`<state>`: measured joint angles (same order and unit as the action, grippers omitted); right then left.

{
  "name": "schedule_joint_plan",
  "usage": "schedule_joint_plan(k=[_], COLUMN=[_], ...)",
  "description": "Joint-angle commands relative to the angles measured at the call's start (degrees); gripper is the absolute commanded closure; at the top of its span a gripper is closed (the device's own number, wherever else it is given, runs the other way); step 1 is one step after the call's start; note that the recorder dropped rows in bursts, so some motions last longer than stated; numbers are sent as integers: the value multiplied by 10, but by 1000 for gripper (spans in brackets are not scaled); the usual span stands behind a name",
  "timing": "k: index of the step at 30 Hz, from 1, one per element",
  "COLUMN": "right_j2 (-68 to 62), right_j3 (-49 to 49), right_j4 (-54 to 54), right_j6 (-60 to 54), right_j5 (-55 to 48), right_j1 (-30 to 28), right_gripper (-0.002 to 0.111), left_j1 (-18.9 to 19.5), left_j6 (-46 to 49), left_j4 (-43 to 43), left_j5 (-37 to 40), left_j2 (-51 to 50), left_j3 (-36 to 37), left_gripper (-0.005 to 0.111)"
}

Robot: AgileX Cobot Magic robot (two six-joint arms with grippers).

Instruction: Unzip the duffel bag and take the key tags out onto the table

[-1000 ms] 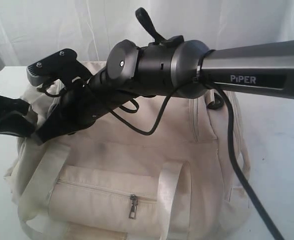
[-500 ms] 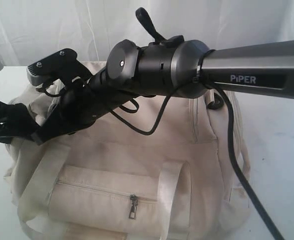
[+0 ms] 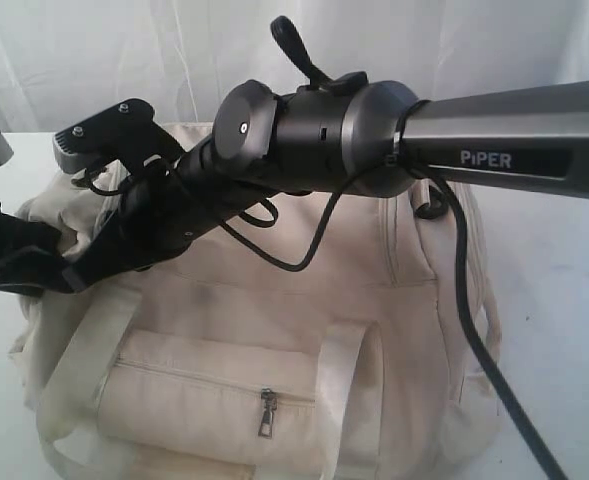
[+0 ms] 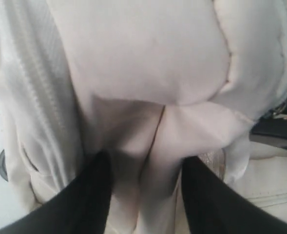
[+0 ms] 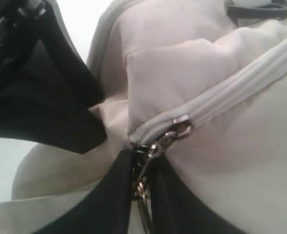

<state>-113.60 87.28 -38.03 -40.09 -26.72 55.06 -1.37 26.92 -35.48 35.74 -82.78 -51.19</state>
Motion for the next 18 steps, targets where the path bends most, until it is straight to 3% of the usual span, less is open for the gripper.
schedule_joint_plan(k=[1, 5, 12, 18], right_j2=[8, 8, 8, 8], right_j3=[3, 3, 3, 3], right_j4=[4, 4, 5, 8], right_j6=[-1, -1, -8, -11], right_j5=[0, -4, -22, -30], right_j1=[-2, -2, -2, -2], right_gripper=[108, 108, 108, 91], left_j1=[0, 0, 0, 0], left_j6=[5, 6, 14, 14], left_j4=[-30, -34, -35, -39], left_j5=[1, 4, 32, 33], left_j2=[-8, -5, 15, 15], left_j3=[4, 4, -11, -11], left_gripper=[78, 107, 107, 107])
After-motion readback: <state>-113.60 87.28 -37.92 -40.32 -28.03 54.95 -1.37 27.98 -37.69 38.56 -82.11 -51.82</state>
